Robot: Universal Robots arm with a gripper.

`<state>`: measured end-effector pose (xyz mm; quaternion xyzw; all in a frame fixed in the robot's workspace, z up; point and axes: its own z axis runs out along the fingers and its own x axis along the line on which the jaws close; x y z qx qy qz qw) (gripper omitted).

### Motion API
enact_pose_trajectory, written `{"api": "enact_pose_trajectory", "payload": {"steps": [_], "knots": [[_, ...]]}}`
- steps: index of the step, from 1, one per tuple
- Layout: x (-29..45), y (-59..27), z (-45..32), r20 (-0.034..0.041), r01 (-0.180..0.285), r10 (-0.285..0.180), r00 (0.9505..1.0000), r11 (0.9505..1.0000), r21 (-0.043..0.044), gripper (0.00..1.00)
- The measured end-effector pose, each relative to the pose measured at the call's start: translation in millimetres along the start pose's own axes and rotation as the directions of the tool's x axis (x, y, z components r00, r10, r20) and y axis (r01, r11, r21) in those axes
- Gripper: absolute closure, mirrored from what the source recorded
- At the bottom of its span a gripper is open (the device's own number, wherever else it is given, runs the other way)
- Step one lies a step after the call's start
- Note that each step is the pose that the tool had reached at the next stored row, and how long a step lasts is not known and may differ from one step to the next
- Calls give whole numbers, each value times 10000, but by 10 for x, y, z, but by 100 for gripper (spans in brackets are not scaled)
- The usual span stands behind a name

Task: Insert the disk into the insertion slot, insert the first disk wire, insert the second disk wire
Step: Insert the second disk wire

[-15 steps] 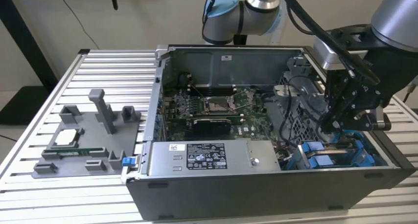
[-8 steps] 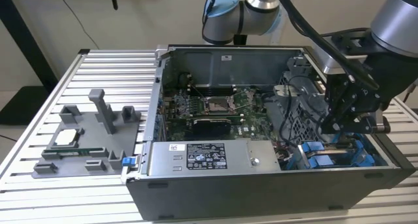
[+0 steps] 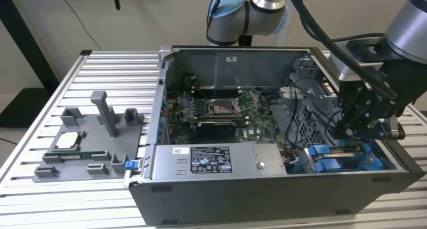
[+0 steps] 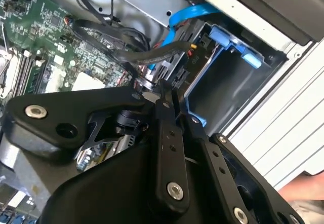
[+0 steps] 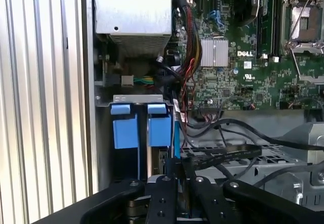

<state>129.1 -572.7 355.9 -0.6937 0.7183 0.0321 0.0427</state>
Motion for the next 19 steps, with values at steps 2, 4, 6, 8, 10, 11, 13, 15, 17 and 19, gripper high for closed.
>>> {"api": "enact_pose_trajectory", "payload": {"steps": [2,4,6,8,10,11,13,15,17,19], "knots": [[4,-28,12,-11,0,0,10000,10000,1,100],[12,-52,22,-63,1,-1,10000,10000,2,100],[25,-58,31,-146,2,-2,9999,10000,5,100],[32,-58,43,-221,-14,15,9998,10000,10,100],[35,-60,65,-237,-93,94,9997,10000,18,100],[36,-65,75,-239,-116,117,9996,9999,21,100],[37,-77,87,-245,-150,150,9996,9999,25,100],[37,-87,92,-254,-179,180,9995,9998,29,100],[38,-89,100,-257,-227,228,9994,9997,34,100],[38,-91,106,-259,-267,268,9993,9996,38,100]]}}
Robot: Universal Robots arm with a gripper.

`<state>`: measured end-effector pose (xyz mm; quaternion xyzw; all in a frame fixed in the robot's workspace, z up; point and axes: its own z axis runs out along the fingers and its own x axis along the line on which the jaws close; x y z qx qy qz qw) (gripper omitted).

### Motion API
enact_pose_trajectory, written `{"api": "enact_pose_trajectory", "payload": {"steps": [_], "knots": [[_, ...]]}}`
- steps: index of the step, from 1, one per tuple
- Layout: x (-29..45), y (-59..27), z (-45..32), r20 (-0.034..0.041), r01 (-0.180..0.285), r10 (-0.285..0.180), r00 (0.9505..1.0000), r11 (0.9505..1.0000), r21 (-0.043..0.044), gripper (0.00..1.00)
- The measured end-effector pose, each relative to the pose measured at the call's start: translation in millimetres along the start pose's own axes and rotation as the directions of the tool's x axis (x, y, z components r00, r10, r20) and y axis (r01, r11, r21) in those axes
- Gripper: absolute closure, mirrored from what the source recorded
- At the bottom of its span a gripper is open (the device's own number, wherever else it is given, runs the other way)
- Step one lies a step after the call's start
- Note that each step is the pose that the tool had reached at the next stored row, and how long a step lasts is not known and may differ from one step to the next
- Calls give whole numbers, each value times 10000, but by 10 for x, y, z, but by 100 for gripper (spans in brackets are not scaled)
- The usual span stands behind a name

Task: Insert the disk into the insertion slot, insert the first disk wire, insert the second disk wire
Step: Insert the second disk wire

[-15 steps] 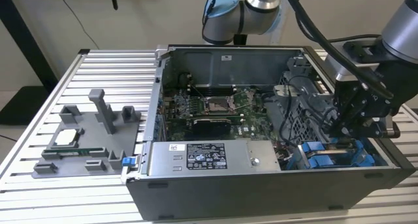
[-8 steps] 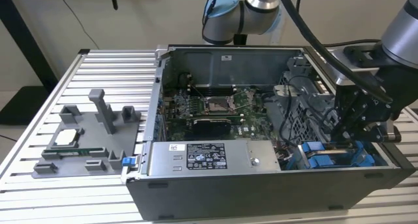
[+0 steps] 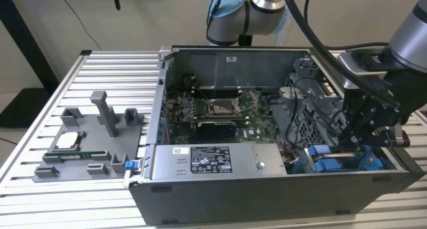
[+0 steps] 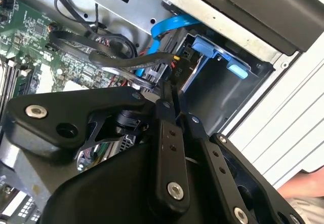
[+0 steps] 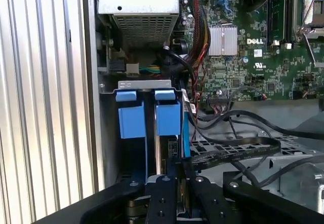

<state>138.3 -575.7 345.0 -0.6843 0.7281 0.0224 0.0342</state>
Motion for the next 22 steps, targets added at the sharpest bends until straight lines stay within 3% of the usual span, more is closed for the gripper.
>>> {"api": "enact_pose_trajectory", "payload": {"steps": [15,17,18,22], "knots": [[10,1,100,-23,-68,68,10000,10000,7,100],[7,1,120,25,-69,69,10000,10000,4,100],[7,-1,110,31,-70,70,10000,10000,5,0],[-6,0,-70,27,-74,74,10000,10000,5,0]]}}
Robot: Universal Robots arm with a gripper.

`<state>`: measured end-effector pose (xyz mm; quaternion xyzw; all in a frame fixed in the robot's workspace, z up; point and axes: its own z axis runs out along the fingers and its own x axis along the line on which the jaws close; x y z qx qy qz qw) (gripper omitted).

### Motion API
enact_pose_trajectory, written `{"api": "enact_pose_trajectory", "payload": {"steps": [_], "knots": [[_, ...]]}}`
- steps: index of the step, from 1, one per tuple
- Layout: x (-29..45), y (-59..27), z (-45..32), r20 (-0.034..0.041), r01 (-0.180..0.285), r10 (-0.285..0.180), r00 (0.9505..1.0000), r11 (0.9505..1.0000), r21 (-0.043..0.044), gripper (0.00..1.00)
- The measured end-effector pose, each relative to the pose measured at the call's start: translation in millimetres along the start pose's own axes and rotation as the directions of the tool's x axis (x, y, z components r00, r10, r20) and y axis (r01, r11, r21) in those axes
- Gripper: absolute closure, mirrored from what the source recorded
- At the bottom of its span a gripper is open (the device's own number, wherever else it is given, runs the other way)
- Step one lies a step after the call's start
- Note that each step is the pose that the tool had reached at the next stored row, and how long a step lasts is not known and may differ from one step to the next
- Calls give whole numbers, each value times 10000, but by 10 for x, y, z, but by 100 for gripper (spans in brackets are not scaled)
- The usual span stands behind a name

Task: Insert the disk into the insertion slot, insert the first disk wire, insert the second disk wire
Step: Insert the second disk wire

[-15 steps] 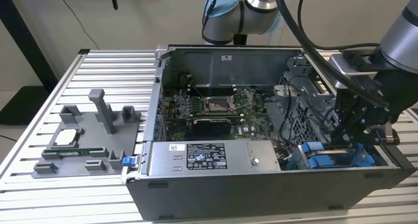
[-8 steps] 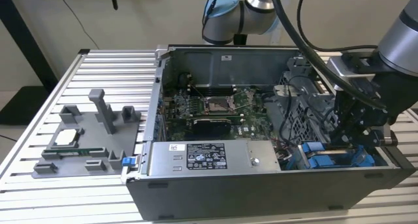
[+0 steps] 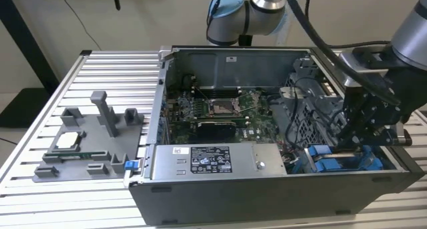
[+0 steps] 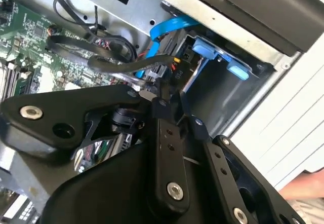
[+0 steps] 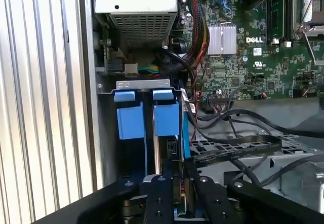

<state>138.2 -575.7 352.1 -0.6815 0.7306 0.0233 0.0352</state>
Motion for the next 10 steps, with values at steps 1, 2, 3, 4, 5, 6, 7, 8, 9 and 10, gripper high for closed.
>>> {"api": "enact_pose_trajectory", "payload": {"steps": [1,2,3,4,5,6,7,8,9,10], "knots": [[-3,1,-44,1,0,0,10000,10000,0,0],[-8,0,-88,-3,1,-1,10000,10000,0,0],[-10,2,-129,1,0,0,10000,10000,0,0],[-14,2,-175,-4,0,0,10000,10000,0,0],[-18,1,-216,0,0,0,10000,10000,0,0],[-21,1,-256,1,0,0,10000,10000,0,0],[-25,0,-300,0,0,0,10000,10000,0,0],[-28,0,-339,5,0,0,10000,10000,0,0],[-30,0,-363,7,-1,1,10000,10000,0,0],[-30,0,-369,12,-1,1,10000,10000,-1,0]]}}
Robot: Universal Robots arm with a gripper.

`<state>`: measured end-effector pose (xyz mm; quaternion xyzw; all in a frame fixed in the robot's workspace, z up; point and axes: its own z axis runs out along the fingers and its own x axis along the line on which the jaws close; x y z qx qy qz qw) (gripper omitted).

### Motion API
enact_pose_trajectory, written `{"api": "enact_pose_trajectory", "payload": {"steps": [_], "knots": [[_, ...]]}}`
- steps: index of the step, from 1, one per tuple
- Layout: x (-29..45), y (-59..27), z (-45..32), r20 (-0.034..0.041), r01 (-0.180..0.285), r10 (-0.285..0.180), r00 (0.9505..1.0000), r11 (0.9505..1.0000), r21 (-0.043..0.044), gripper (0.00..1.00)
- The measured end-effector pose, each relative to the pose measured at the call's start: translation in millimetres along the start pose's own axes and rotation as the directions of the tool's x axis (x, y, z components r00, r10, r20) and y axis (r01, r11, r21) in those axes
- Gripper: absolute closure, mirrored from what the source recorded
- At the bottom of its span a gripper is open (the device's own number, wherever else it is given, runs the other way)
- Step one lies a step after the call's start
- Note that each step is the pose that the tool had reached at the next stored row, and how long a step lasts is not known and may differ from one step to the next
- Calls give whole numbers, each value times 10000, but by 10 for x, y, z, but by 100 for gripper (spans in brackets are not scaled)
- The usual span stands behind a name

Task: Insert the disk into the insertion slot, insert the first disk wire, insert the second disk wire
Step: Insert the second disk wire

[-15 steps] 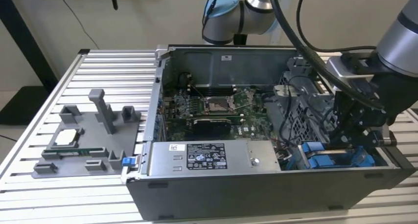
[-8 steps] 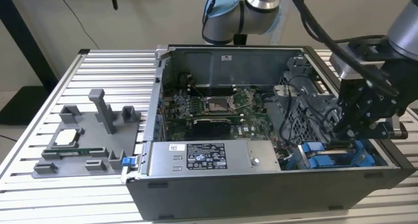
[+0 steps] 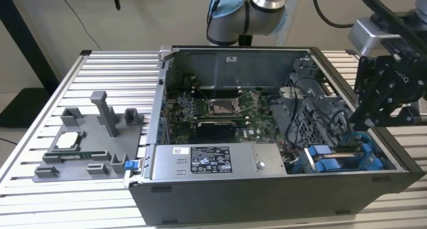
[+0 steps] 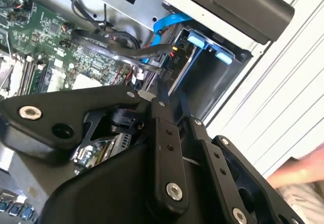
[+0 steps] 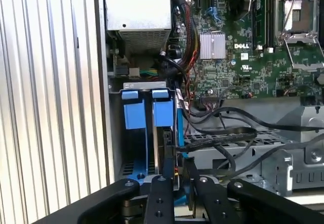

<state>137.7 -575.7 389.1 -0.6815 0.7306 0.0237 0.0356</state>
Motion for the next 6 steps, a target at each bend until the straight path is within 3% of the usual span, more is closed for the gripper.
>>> {"api": "enact_pose_trajectory", "payload": {"steps": [6], "knots": [[-1,0,-16,1,0,0,10000,10000,0,0]]}}
